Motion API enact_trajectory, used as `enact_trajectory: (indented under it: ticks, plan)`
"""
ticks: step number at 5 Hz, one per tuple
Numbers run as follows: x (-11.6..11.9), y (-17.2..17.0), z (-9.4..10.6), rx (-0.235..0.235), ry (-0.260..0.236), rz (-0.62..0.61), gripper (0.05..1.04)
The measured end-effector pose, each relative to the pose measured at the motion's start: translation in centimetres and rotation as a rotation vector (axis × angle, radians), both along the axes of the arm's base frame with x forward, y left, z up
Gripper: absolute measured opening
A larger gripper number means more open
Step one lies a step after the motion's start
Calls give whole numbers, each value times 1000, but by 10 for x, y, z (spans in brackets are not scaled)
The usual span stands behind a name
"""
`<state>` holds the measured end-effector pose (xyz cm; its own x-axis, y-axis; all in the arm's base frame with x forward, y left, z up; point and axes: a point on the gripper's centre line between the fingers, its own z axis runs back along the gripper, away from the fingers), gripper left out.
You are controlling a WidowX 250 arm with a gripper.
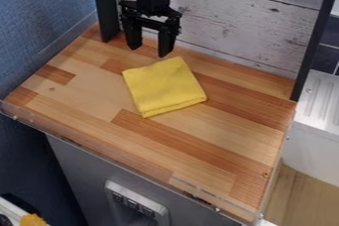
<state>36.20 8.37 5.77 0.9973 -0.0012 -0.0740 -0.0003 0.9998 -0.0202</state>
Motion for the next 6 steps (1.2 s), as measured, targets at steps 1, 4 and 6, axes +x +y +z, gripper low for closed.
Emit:
enact_trajectory:
  ticks: [1, 4, 6]
  plan:
    - [-4, -5, -8, 3, 11, 87, 999]
    - [-19, -40, -2, 53, -62, 491, 950]
    - [-15, -55, -7, 58, -130, 707, 382]
